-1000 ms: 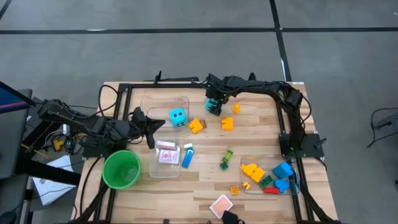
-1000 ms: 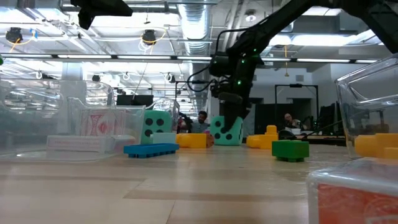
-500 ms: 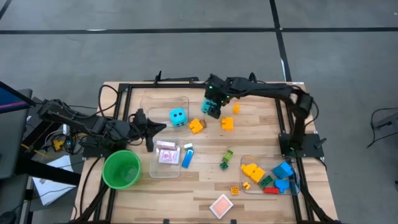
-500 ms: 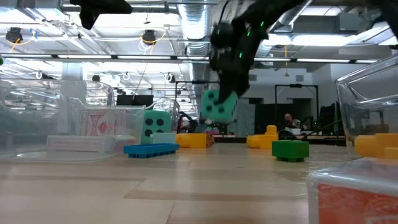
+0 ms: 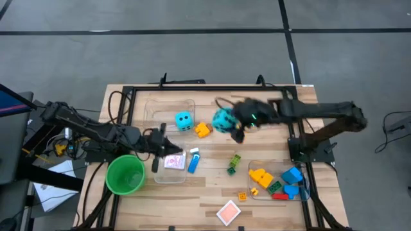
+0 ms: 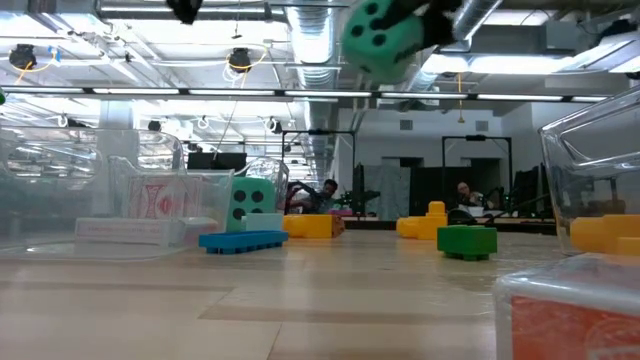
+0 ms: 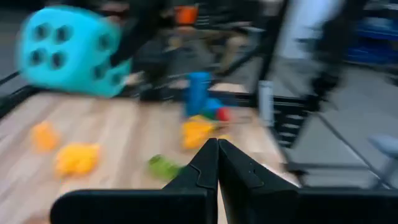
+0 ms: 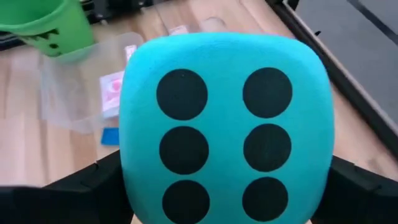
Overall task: Pick & Place Toys
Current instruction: Put the light blue dice into the top transparent bin
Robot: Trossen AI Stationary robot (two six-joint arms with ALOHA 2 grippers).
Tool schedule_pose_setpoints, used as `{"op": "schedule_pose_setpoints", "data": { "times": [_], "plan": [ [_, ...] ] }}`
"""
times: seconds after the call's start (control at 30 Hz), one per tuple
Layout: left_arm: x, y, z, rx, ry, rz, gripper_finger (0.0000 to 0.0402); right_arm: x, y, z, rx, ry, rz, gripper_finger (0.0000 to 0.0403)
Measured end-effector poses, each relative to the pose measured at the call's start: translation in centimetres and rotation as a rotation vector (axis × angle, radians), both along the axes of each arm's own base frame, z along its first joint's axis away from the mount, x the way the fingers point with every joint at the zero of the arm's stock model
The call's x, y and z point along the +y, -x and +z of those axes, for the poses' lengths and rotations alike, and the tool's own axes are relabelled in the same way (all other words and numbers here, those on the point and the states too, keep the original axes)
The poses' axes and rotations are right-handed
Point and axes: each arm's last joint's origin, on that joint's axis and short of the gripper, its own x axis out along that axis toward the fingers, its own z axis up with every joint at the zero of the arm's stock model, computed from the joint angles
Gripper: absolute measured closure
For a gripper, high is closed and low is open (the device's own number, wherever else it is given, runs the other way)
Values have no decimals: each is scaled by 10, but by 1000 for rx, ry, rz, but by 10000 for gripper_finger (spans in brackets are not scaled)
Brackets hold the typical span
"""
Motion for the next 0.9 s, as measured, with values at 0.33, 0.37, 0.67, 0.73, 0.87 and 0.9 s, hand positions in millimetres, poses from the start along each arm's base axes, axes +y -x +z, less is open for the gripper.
{"op": "schedule_pose_setpoints", "data": {
  "times": [0.33,0.37,0.67,0.73,0.87,0.9],
  "plan": [
    [-30,-35,-15,-159,-191,-347,377,48,88,-31,-379,-106,-34,58],
    [-34,-37,-17,-190,-228,-361,367,51,94,-31,-446,-122,-24,58],
    [-71,-38,-17,-380,-686,-107,204,74,102,-49,-760,-148,145,54],
    [-77,-38,-21,-344,-785,-9,154,81,97,-52,-788,-151,176,53],
    [-89,-41,-30,-337,-921,67,54,92,84,-55,-837,-172,221,53],
    [-91,-42,-31,-353,-938,94,32,94,79,-58,-842,-179,233,53]
  ]
}}
